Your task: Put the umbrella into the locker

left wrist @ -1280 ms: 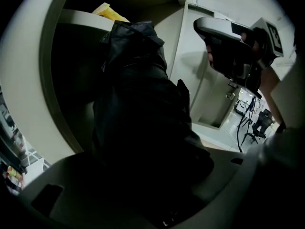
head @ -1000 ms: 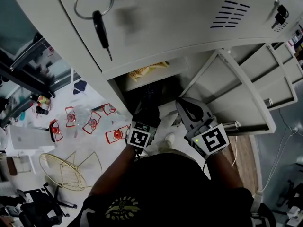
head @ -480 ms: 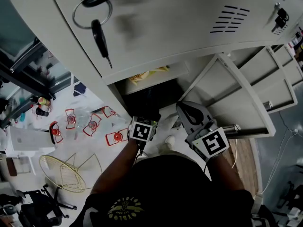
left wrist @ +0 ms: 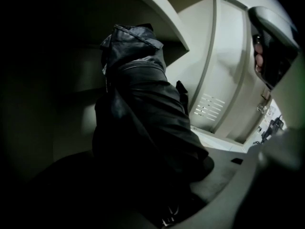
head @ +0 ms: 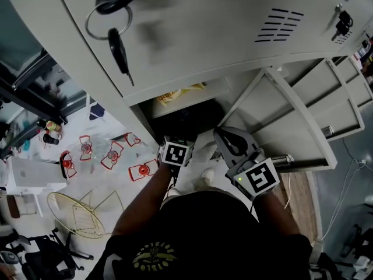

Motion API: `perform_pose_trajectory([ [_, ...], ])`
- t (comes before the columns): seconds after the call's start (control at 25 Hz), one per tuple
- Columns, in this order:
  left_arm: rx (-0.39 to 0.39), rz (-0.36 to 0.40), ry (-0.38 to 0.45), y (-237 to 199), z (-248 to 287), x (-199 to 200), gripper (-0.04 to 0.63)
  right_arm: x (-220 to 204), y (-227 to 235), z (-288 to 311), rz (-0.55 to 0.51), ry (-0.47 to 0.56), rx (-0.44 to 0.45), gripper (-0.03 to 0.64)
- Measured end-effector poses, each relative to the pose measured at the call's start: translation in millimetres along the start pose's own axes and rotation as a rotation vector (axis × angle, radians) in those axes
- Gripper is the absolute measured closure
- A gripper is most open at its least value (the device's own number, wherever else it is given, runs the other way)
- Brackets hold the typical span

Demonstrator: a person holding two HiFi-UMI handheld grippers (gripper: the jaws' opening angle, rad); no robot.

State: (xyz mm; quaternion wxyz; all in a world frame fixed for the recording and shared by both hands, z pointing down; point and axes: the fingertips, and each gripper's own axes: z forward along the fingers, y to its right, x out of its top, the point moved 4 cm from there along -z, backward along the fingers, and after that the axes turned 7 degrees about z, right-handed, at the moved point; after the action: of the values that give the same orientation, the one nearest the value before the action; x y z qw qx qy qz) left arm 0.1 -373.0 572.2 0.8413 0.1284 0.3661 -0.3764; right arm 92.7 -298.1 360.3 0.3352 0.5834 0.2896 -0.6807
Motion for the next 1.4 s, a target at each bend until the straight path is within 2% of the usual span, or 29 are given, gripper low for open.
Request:
perform_pose_trajectory([
  [0.32,0.013,-0.034,-0.015,-8.5,9.7,12.5,0.305,-4.2,-1.5,-1.5,-0.002,-0.016,0.007,0.588],
  [0.52,0.043,-0.017,0.078,-16.6,17.5,32.5,0.298,-6.0,-1.8,-2.2,-0.002,-0.024,0.012,0.588],
  [0.76,0.087,-0.024,0.023,-19.8,20.5,25.8,0.266,-6.3,-2.7,-5.6,-0.002,-0.030,0.016,0.588],
  [1.04,0.086,-0.057,0.068,-24.1,22.2,33.8,0.252,-13.4,-6.8,-8.3,0.004,-0.049,0.034,0.588],
  [1.24,0.089,-0.044,0.093,-25.0,22.9,39.2,0.241,-16.0,-8.4,-9.2,0.003,-0.059,0.045,0.588],
  [1.4,0.089,-0.040,0.077,-22.7,20.3,40.9,0.232,-17.1,-8.9,-8.7,0.006,-0.063,0.046,0.588],
])
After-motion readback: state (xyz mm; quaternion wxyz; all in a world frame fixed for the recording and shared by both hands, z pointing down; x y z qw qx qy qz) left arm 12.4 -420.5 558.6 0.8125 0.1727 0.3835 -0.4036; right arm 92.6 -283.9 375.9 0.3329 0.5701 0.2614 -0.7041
